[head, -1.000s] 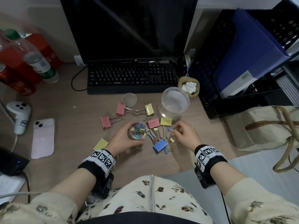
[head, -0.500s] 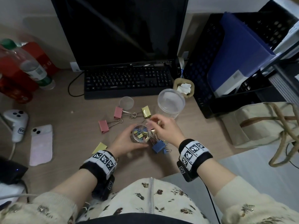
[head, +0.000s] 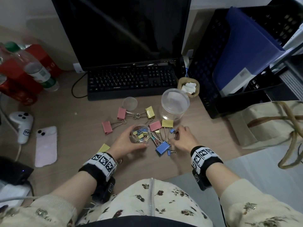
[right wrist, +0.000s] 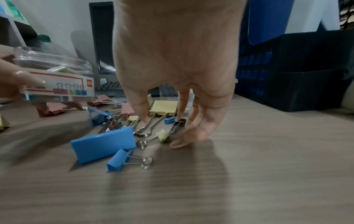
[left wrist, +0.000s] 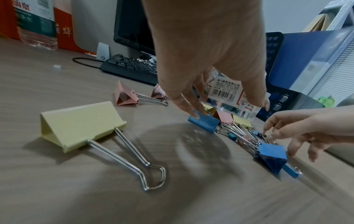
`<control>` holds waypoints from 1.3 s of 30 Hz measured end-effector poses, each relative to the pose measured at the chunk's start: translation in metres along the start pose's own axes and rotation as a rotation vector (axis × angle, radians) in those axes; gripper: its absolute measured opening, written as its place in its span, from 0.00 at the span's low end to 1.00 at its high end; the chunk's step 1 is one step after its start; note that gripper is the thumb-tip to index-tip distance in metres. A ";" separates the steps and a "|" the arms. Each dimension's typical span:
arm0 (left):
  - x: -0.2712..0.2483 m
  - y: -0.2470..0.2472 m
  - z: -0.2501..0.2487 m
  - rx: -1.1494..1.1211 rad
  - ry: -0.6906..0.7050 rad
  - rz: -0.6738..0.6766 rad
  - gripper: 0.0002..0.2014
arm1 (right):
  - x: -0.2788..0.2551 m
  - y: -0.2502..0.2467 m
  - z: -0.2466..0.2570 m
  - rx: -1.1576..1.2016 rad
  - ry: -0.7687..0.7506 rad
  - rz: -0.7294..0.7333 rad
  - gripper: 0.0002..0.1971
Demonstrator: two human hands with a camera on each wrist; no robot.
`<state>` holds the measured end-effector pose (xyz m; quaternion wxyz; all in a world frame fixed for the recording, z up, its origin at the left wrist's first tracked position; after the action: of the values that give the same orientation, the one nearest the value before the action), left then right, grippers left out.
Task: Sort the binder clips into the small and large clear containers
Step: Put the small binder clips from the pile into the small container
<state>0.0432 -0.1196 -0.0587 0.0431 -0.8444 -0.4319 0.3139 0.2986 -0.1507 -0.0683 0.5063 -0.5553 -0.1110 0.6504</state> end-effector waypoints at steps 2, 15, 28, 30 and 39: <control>0.001 0.000 0.000 0.001 -0.009 -0.004 0.47 | 0.002 0.004 0.002 -0.010 0.004 -0.003 0.31; 0.009 -0.001 0.007 0.004 -0.009 -0.008 0.47 | 0.009 0.008 0.002 -0.043 0.041 -0.052 0.21; 0.010 -0.005 0.018 0.008 0.005 0.000 0.50 | 0.010 0.014 -0.001 -0.024 -0.047 -0.088 0.09; 0.011 -0.005 0.020 0.011 0.004 0.007 0.51 | 0.009 0.015 -0.003 -0.006 -0.051 -0.093 0.08; 0.013 -0.002 0.020 -0.008 0.035 0.025 0.48 | 0.004 0.010 -0.019 0.075 -0.049 -0.204 0.06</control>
<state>0.0359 -0.1126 -0.0804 0.0436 -0.8554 -0.4217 0.2978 0.3097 -0.1603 -0.0852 0.5875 -0.5056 -0.1548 0.6126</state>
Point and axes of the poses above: each hand's wrist, its own x-axis towards the middle knuckle, its own y-axis out of the palm, z = x × y, the point moved 1 cm from there along x, towards the middle knuckle, and after that the axes turned 8 degrees about z, right-handed, at the moved point
